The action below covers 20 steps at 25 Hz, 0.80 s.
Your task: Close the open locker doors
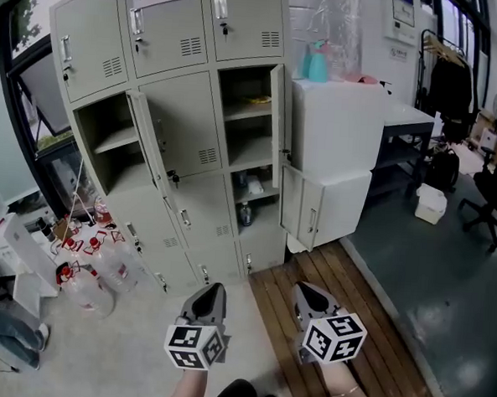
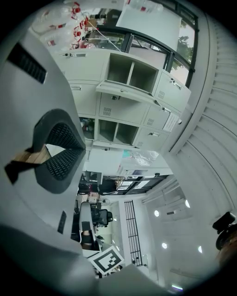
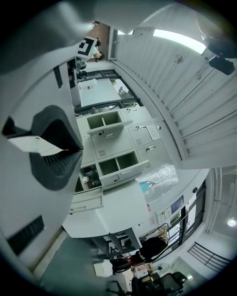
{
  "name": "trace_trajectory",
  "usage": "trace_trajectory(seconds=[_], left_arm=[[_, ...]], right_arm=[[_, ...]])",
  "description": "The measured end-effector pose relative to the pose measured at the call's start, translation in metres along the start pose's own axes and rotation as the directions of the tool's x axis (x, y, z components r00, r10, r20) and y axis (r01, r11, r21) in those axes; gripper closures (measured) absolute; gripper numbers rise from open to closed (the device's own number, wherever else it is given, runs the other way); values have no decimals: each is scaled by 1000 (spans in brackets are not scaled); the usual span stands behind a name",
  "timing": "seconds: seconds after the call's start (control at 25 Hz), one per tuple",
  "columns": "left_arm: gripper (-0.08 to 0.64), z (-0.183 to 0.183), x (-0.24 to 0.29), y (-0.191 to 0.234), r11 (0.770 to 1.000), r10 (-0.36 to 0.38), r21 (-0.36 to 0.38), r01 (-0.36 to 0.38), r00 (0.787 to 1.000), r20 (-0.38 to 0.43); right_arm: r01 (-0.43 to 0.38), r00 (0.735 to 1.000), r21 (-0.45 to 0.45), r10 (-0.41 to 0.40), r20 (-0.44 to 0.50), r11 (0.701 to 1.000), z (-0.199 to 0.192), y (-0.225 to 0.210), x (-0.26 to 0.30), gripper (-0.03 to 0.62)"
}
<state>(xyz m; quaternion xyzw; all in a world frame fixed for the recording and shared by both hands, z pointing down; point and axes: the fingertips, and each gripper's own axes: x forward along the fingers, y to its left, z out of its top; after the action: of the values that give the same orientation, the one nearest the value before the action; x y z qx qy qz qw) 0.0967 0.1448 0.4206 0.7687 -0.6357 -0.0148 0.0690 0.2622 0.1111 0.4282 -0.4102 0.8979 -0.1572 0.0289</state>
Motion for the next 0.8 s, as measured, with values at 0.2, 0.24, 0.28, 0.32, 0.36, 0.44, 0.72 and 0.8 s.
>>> trace_trajectory(seconds=[0.2, 0.24, 0.28, 0.32, 0.36, 0.44, 0.72, 0.8], left_arm=[[540, 1, 13, 6, 1000, -11, -7, 11, 1000, -7], [540, 3, 17, 9, 1000, -11, -4, 11, 1000, -6], [540, 5, 22, 12, 1000, -12, 0, 12, 1000, -3], [540, 7, 28, 17, 1000, -13, 3, 13, 1000, 3], [540, 10, 34, 23, 1000, -15, 4, 15, 1000, 11], [538, 15, 50, 37, 1000, -21, 2, 21, 1000, 21], [538, 30, 130, 92, 997, -71, -1, 71, 996, 48], [538, 38, 158, 109, 996, -89, 0, 90, 994, 58]], right_arm=[[-25, 999, 41, 24, 22, 999, 5, -6, 13, 575], [-24, 999, 39, 23, 23, 999, 7, -7, 18, 570], [-24, 999, 35, 23, 24, 999, 9, -8, 24, 563], [-25, 999, 29, 24, 24, 999, 11, -8, 32, 553], [-29, 999, 23, 28, 23, 999, 13, -8, 41, 543], [-36, 999, 15, 35, 23, 999, 16, -7, 61, 526], [-11, 999, -21, 12, 42, 1000, 40, -24, 155, 500], [8, 998, -31, -6, 63, 999, 54, -34, 187, 500]])
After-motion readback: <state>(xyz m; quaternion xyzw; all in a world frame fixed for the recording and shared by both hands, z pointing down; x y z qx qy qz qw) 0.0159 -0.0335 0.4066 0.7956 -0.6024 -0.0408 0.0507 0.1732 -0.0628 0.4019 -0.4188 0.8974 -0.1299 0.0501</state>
